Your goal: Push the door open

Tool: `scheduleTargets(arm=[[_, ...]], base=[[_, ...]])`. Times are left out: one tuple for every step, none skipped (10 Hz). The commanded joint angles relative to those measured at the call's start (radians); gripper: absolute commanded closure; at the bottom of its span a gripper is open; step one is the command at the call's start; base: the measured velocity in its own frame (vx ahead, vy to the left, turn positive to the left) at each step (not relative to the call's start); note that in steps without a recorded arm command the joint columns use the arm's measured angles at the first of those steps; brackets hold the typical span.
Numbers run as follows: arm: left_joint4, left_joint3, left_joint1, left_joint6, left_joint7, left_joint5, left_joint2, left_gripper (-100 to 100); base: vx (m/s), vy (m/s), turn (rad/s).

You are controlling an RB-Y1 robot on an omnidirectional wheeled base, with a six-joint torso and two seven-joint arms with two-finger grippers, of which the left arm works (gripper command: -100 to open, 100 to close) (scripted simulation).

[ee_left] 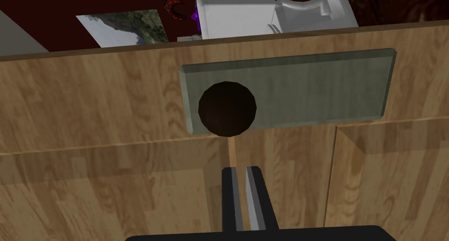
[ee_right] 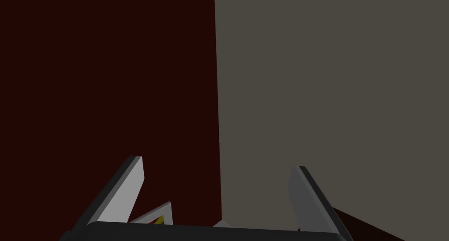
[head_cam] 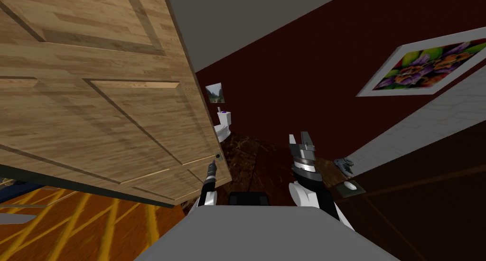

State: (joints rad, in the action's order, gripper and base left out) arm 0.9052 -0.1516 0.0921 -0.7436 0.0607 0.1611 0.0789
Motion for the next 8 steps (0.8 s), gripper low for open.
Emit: scheduleTargets(arm=[[0.006, 0.003, 0.004, 0.002, -0.002, 0.001, -0.006, -100], [0.009, 0.004, 0.006, 0.004, -0.003, 0.002, -0.012, -100], [0.012, 0.005, 0.007, 0.006, -0.004, 0.003, -0.018, -100], [0.015, 0.006, 0.009, 0.007, -0.004, 0.004, -0.023, -100], [0.015, 0.006, 0.009, 0.007, -0.003, 0.003, -0.021, -100], [0.009, 0.002, 0.01, -0.003, -0.001, 0.005, -0.016, -100], [0.008, 0.002, 0.01, -0.005, -0.001, 0.005, -0.016, -100], [0.003, -0.001, 0.01, -0.013, 0.0, 0.006, -0.015, -100]], base=[[-0.225, -0.14, 0.033], [-0.194, -0.11, 0.038], [-0.214, -0.102, 0.019], [-0.19, -0.095, 0.021], [-0.077, -0.041, 0.008], [0.136, 0.018, -0.039], [0.231, 0.061, -0.038], [0.246, 0.092, -0.036]])
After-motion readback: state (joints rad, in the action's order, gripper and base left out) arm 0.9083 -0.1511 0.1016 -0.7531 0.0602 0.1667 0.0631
